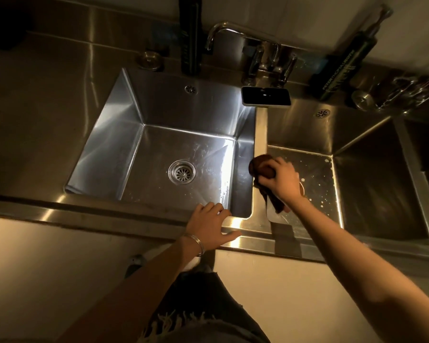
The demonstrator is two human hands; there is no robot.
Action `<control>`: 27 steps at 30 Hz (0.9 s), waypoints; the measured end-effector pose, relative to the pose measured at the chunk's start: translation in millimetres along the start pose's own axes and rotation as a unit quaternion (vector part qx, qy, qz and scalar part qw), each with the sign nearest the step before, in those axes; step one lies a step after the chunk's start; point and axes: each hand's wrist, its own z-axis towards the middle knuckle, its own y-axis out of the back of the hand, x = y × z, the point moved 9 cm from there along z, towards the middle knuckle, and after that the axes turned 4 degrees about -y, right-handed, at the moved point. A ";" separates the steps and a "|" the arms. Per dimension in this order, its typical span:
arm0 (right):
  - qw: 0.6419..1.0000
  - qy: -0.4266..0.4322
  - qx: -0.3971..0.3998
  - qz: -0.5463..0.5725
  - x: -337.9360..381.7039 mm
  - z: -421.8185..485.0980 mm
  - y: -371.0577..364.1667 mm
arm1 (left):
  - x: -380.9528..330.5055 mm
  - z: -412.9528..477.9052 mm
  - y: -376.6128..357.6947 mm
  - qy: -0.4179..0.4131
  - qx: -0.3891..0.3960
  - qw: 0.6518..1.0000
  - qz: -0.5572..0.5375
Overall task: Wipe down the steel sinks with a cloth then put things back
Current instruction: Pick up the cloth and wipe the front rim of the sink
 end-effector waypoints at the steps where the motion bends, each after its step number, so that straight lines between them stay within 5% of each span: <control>1: 1.000 0.006 0.006 0.008 -4.9 -17.8 -2.8 | 0.9 0.1 -1.1 -0.005 0.010 1.000 -0.008; 9: 0.979 0.079 0.054 -0.181 2.9 -113.1 -33.1 | 56.5 -42.0 20.5 -0.040 0.034 0.999 -0.006; 15: 0.982 0.086 0.068 -0.153 76.1 -119.9 -57.3 | 141.7 -98.5 65.8 -0.007 -0.031 0.999 0.001; 23: 0.971 0.182 0.060 -0.142 267.8 -112.3 -145.7 | 263.4 -172.3 108.7 0.089 -0.054 0.994 0.017; 27: 0.973 0.166 0.033 -0.155 265.3 -121.0 -141.4 | 298.3 -184.1 118.7 0.107 -0.045 0.993 0.025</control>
